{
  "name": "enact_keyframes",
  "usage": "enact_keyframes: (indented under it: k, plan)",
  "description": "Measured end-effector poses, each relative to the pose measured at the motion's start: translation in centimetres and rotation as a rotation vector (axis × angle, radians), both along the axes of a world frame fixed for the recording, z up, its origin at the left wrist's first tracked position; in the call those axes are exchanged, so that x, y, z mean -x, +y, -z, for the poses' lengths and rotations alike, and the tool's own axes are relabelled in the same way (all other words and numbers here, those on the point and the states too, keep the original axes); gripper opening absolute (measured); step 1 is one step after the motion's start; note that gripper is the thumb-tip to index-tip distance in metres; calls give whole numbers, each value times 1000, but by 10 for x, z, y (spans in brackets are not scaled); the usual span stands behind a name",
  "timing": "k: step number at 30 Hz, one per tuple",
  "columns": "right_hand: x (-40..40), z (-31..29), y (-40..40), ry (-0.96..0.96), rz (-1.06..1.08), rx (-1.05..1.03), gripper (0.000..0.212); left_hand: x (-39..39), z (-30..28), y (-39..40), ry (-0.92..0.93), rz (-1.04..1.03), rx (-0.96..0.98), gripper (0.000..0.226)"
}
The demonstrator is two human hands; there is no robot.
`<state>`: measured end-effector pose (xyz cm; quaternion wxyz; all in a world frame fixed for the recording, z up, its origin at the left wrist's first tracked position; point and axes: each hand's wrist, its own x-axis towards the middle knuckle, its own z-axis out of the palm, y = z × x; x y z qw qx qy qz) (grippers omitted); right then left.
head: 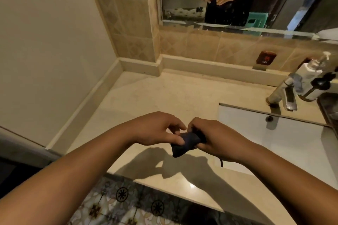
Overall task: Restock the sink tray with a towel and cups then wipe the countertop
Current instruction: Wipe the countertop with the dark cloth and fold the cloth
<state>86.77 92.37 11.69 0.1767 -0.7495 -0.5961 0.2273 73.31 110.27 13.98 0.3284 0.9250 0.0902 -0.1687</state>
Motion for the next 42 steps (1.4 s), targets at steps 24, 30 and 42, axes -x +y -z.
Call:
enact_keyframes:
  k: [24,30,42]
  plan:
    - [-19,-6,-21,621,6,309,45,28,8,14,-1,129,100,29]
    - [-15,15,-13,348,17,324,10,32,28,24,-41,179,-133,10]
    - [29,160,1,-614,101,-103,31,36,168,4,-322,118,-660,33]
